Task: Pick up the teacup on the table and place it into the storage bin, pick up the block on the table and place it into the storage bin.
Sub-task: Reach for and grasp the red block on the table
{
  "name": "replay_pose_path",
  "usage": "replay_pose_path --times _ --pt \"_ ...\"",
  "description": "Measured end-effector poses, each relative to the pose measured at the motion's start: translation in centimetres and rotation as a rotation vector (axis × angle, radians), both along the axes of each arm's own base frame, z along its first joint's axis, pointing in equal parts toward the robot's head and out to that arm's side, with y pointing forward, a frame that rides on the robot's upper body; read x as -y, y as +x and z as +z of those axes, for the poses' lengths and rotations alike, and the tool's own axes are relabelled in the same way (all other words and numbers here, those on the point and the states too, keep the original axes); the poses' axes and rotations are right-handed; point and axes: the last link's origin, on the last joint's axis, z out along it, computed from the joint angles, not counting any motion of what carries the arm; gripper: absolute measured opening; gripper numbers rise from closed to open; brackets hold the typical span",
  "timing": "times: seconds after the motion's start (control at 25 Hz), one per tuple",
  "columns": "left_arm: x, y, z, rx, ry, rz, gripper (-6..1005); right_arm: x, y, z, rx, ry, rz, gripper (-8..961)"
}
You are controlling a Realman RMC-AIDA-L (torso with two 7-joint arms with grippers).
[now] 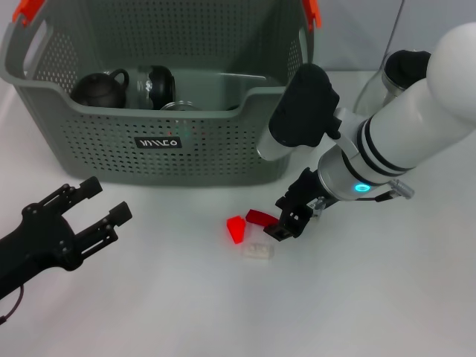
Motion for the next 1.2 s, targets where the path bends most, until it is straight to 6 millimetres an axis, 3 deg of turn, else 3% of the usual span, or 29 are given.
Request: replay_pose_path --times 0.76,1.2 --pt "0.0 0.0 -0.1 0.001 -0.001 0.0 751 0.3 0.8 -1.2 -0.001 0.006 -0.001 514" --pt "0.1 0.0 -0.1 0.004 -0.002 0.002 751 0.0 1.0 -1.4 0.013 0.019 -0.051 336"
